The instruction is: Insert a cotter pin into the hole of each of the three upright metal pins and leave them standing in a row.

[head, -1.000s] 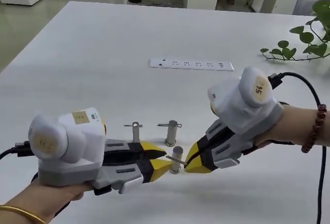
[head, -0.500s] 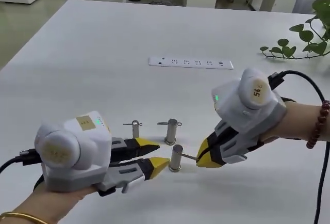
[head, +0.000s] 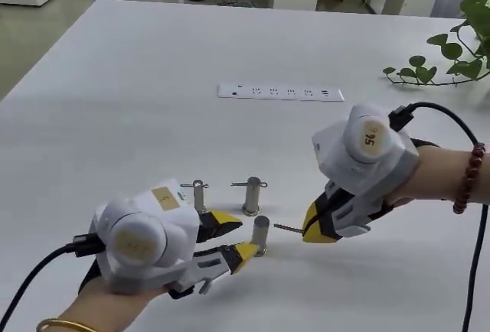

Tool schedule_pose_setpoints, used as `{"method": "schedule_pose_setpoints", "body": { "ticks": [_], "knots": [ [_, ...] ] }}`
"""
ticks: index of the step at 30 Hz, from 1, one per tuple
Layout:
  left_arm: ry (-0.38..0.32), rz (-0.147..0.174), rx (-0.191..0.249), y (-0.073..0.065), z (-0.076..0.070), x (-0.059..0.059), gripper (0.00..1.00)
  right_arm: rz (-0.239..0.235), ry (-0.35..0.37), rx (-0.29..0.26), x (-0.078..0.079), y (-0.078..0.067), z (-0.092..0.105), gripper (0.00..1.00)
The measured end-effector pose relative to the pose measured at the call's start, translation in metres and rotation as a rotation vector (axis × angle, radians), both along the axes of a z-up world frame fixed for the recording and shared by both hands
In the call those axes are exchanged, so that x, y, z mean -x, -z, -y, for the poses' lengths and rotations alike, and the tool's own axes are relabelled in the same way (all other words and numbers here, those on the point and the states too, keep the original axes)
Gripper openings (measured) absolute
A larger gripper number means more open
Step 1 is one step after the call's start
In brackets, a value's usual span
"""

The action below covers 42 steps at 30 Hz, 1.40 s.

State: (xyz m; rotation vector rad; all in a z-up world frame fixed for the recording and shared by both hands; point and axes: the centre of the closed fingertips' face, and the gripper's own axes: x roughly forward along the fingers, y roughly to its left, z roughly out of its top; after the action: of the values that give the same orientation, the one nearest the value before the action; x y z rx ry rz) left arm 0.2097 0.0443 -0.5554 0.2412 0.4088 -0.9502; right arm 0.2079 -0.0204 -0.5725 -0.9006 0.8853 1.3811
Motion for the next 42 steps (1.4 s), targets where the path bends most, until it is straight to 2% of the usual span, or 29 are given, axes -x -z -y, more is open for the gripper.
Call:
{"method": "schedule_pose_setpoints", "body": {
  "ticks": [9,24,31,34,39,42],
  "knots": [
    [-0.014,-0.012,-0.012,0.01,0.01,-0.007,0.19,0.014,0.007,0.02,-0.008,0.003,0.001,0.0],
    [-0.02,-0.041,-0.033,0.028,0.019,-0.013,0.16,0.04,-0.051,0.041,-0.009,0.006,-0.005,0.0],
    [-0.03,-0.039,-0.025,0.028,0.019,-0.016,0.11,0.049,-0.057,0.045,-0.01,0.006,-0.007,0.0],
    [-0.023,-0.036,-0.025,0.028,0.02,-0.016,0.1,0.055,-0.064,0.057,-0.01,0.008,-0.007,0.0],
    [-0.014,-0.014,-0.044,0.029,0.02,-0.016,0.1,0.061,-0.067,0.067,-0.011,0.008,-0.006,0.0],
    [-0.017,-0.021,-0.04,0.029,0.02,-0.016,0.1,0.059,-0.062,0.073,-0.01,0.006,-0.007,0.0]
  ]
}}
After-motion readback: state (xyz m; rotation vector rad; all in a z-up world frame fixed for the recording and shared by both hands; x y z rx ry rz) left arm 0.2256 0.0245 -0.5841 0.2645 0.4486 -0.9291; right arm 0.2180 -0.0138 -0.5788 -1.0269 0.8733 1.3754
